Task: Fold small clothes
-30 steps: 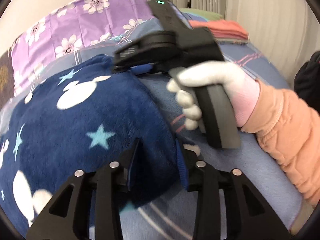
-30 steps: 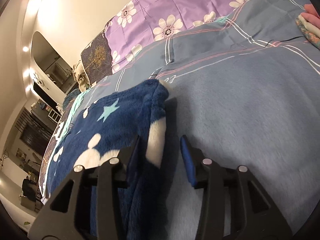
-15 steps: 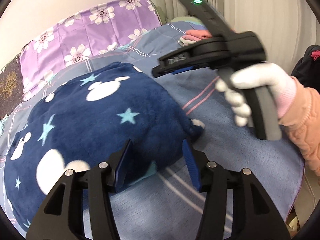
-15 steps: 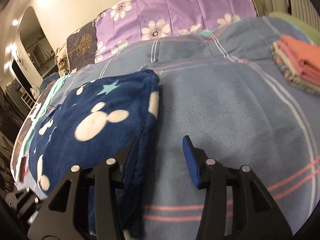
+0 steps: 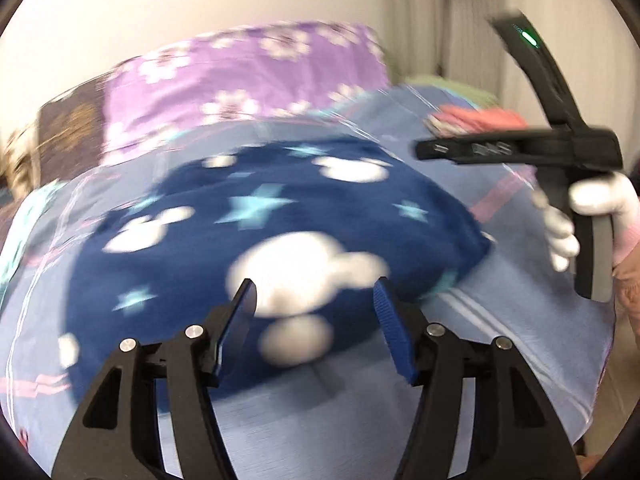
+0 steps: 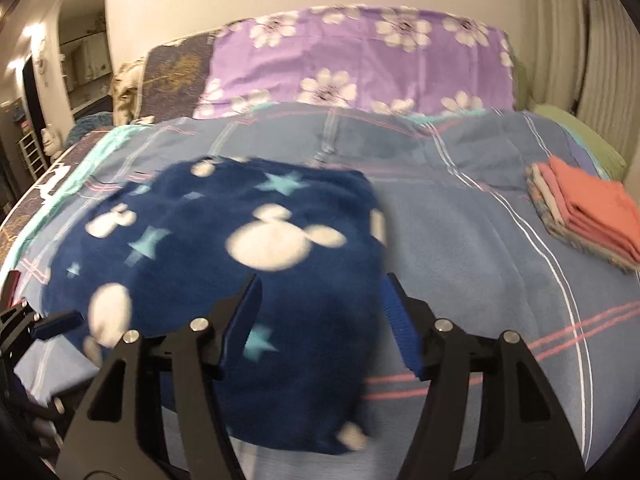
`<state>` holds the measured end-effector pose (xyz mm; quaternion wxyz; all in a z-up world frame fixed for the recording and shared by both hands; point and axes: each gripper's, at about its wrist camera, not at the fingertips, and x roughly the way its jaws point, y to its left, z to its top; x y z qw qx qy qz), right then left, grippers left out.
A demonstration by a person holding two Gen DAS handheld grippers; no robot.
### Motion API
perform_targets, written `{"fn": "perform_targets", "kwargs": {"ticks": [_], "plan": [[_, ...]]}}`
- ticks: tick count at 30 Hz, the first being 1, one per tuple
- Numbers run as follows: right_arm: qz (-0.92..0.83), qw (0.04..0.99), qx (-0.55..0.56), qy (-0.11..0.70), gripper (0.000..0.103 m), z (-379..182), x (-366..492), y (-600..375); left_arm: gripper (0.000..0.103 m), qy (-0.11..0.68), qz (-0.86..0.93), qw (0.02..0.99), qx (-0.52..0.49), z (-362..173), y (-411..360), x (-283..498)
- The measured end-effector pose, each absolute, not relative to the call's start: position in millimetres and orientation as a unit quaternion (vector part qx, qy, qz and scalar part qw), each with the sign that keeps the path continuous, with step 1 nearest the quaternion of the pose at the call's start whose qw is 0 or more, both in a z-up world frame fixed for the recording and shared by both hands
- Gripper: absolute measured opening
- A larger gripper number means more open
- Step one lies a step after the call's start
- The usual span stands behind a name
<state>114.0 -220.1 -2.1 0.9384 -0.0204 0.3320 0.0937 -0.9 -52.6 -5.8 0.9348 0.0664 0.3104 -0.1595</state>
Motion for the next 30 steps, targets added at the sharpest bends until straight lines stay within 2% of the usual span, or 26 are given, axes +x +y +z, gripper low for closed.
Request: {"fn": "perform_targets", "kwargs": {"ticks": [2,6,9,17,23,24,25,26,27,28,29,30], "plan": [[0.116,0.938,-0.033,0.325,0.063,8.4,116.3,-194.5,0.061,0.301,-0.13,0.944,0.027,-0.6,-4.8,-5.8],[0.159,0.933,-0.06,0.317,0.063,20.6,127.3,-135.4,0.049,0.303,-0.073,0.949,-0.05,-2.9,85.0,-7.9],[0.194,0.924,-0.076,0.321,0.063,21.5,139.8,-80.0,0.048,0.318,-0.083,0.94,-0.098,-16.2,132.5,-5.4],[0.268,0.877,-0.15,0.37,0.064,9.8,176.1,70.7,0.049,0.345,-0.148,0.917,-0.138,-46.2,153.2,15.7],[0.264,0.852,-0.185,0.412,0.065,-12.2,213.9,147.9,0.049,0.363,-0.178,0.899,-0.169,-60.7,157.2,25.4],[0.257,0.849,-0.195,0.419,0.065,-18.2,218.8,158.6,0.045,0.364,-0.188,0.896,-0.173,-61.0,156.9,26.6],[0.247,0.846,-0.207,0.425,0.065,-23.5,224.1,168.0,0.033,0.366,-0.195,0.893,-0.175,-62.2,156.1,27.1],[0.232,0.842,-0.225,0.432,0.065,-31.3,230.0,178.1,0.028,0.373,-0.198,0.889,-0.176,-64.7,154.9,28.9],[0.22,0.839,-0.243,0.435,0.061,-39.8,235.9,184.9,0.021,0.38,-0.197,0.886,-0.177,-67.0,154.5,30.4],[0.207,0.837,-0.263,0.433,0.053,-47.1,240.2,190.6,0.017,0.386,-0.195,0.883,-0.18,-69.6,155.9,32.0],[0.193,0.834,-0.289,0.428,0.011,-57.0,245.5,195.5,0.015,0.389,-0.194,0.881,-0.184,-71.1,157.1,32.6],[0.198,0.827,-0.29,0.439,0.009,-65.7,251.2,195.3,0.013,0.39,-0.193,0.881,-0.186,-71.5,157.9,32.8]]}}
